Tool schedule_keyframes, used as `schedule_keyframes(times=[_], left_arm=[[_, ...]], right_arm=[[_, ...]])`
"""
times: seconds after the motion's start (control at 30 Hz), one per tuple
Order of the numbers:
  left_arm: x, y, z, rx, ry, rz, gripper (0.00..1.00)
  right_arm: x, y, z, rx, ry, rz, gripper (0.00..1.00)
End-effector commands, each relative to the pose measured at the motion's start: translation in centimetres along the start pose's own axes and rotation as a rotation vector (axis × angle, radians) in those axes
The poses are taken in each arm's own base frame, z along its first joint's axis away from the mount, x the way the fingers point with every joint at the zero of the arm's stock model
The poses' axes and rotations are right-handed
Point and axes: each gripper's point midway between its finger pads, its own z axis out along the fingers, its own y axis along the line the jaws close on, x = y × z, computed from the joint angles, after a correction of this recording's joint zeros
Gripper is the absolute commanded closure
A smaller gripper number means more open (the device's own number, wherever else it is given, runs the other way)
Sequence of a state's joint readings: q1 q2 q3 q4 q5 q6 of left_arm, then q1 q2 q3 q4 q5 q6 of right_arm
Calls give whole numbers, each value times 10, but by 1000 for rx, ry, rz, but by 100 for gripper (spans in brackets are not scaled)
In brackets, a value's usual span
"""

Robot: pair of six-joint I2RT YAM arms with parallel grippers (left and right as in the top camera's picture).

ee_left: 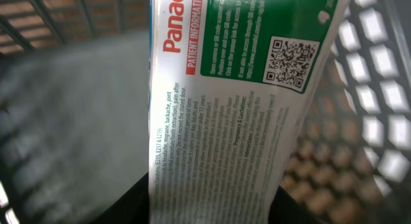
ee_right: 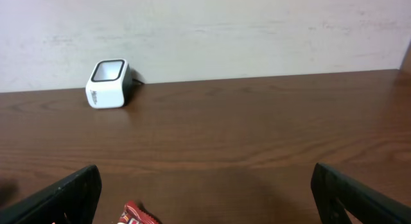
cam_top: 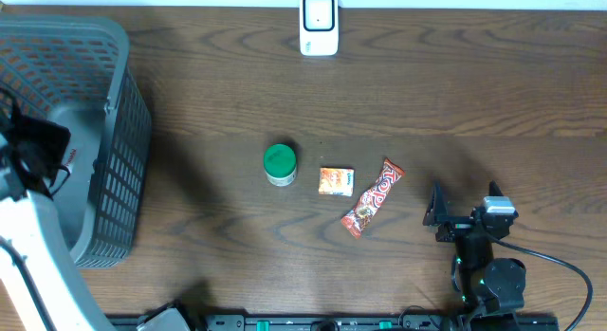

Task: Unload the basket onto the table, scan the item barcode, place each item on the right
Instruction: 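Lift the Panadol box up out of the basket with the left gripper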

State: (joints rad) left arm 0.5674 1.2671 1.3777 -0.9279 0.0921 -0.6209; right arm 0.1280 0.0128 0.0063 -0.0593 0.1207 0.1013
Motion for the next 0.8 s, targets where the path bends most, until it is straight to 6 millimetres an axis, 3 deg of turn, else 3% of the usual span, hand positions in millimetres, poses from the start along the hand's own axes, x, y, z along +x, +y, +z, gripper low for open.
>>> schedule_keyframes(times=[0.0,0.17,0.33,0.57,0.77], left_arm=[[25,-23,-22,142,93,69,62],[57,-40,-38,195,145,193,62],[34,-41,-47,159,-15,211,61],[21,-52,-58,214,-90,213,61],[41,-85,-76,423,-8,285,62]], right_arm=[[1,2,0,-7,2,-6,1],[1,2,0,-7,2,-6,1],[1,2,0,-7,2,-6,1],[1,2,0,-7,2,-6,1],[1,2,0,-7,2,-6,1]])
